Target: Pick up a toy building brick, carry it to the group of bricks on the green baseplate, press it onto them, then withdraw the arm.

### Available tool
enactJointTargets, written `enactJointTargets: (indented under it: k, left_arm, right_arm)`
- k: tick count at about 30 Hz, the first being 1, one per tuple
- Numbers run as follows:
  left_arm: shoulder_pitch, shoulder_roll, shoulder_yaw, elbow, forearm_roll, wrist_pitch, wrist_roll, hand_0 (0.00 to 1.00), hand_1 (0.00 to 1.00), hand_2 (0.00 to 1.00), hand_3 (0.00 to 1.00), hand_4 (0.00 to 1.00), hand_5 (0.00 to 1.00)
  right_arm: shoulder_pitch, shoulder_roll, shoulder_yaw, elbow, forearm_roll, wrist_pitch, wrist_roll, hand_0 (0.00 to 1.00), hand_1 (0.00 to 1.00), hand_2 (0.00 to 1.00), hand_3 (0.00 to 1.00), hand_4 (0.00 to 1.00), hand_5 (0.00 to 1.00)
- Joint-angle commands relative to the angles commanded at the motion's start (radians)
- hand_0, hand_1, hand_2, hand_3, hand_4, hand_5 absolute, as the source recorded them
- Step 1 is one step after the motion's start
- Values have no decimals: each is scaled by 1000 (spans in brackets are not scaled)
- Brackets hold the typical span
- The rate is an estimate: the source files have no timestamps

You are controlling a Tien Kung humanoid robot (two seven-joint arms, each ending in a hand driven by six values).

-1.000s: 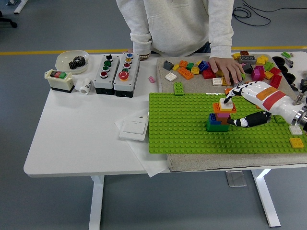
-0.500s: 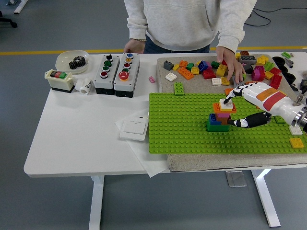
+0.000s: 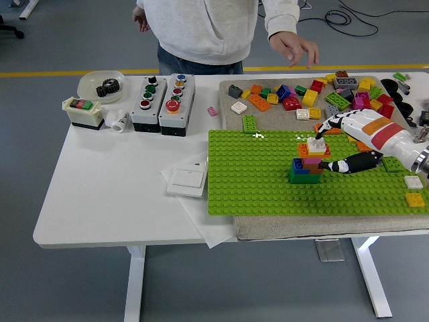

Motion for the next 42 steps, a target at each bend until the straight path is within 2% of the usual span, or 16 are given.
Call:
enactJointTargets:
  k: [42]
  left_arm:
    - [-1, 0, 8, -1, 0, -1, -2, 822, 806, 810, 606, 684, 594]
  right_arm:
    - [-16, 5, -5, -30, -11, 4, -3, 684, 672, 718, 633, 880, 494]
